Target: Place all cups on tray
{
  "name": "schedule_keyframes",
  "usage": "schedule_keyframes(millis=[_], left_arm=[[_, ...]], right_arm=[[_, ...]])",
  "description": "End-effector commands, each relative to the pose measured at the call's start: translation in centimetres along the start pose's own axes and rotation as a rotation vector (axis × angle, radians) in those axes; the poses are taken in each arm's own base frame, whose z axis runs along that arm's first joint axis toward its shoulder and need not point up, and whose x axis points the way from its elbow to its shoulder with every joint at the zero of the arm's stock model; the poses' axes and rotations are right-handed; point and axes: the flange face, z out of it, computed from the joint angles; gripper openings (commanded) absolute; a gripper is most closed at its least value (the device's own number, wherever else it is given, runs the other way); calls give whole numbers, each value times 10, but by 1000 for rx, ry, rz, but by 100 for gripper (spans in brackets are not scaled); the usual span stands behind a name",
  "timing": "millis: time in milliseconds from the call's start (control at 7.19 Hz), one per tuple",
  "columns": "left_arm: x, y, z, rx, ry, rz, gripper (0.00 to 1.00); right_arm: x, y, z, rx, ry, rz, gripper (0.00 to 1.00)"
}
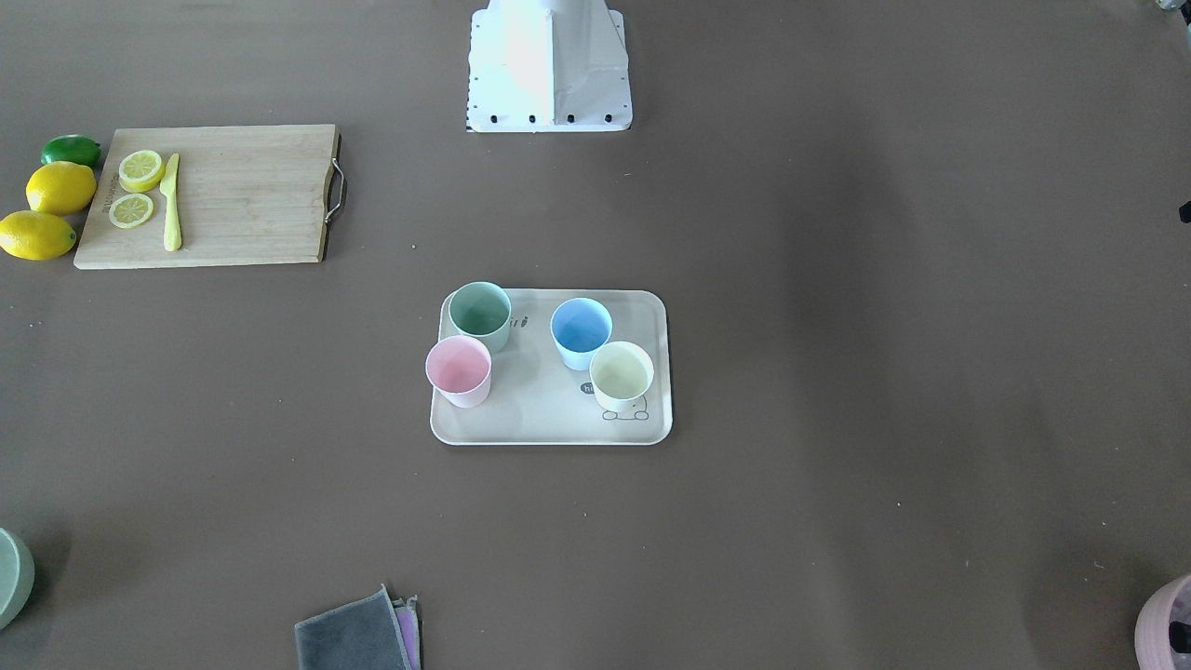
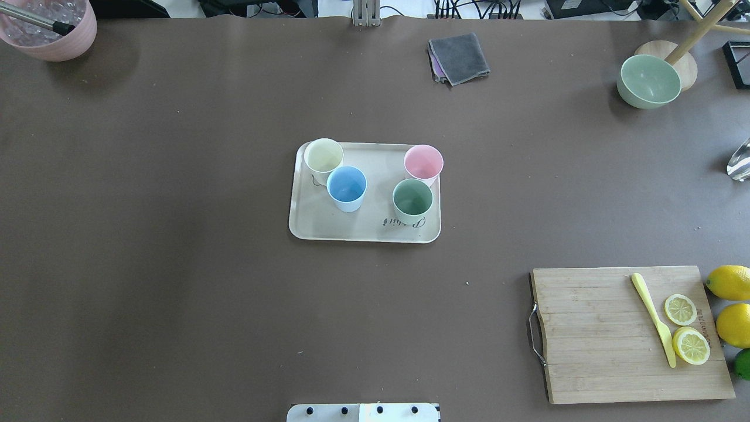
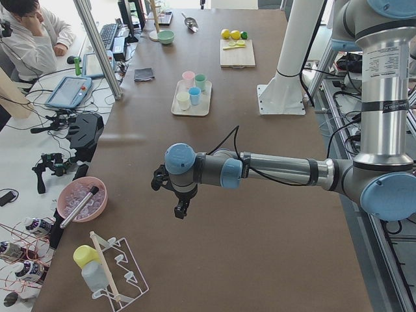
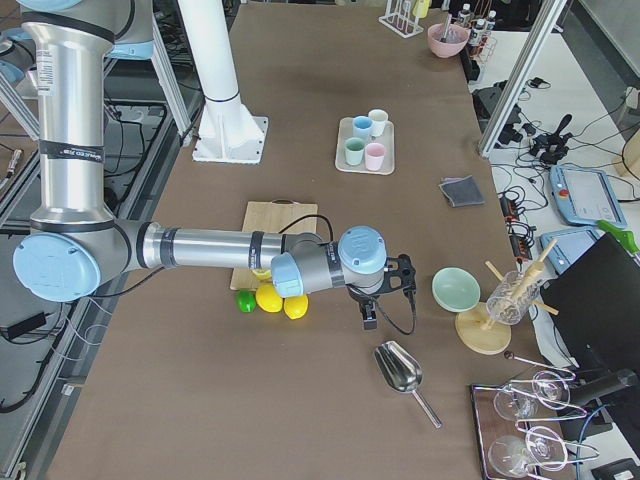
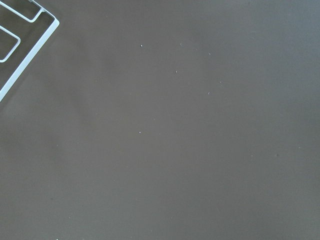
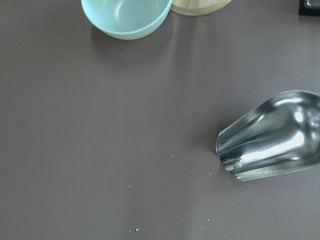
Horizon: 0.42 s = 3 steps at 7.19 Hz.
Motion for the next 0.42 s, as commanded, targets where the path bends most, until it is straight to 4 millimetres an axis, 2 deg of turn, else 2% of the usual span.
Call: schedule_keyframes(millis=[0, 278], left_arm=[[0, 0, 1, -1, 5, 1, 98], [-1, 0, 1, -1, 5, -2, 98]], right_arm=[[0, 1, -7, 15, -5, -2, 100], [-7, -7, -11, 29, -17, -29, 100]])
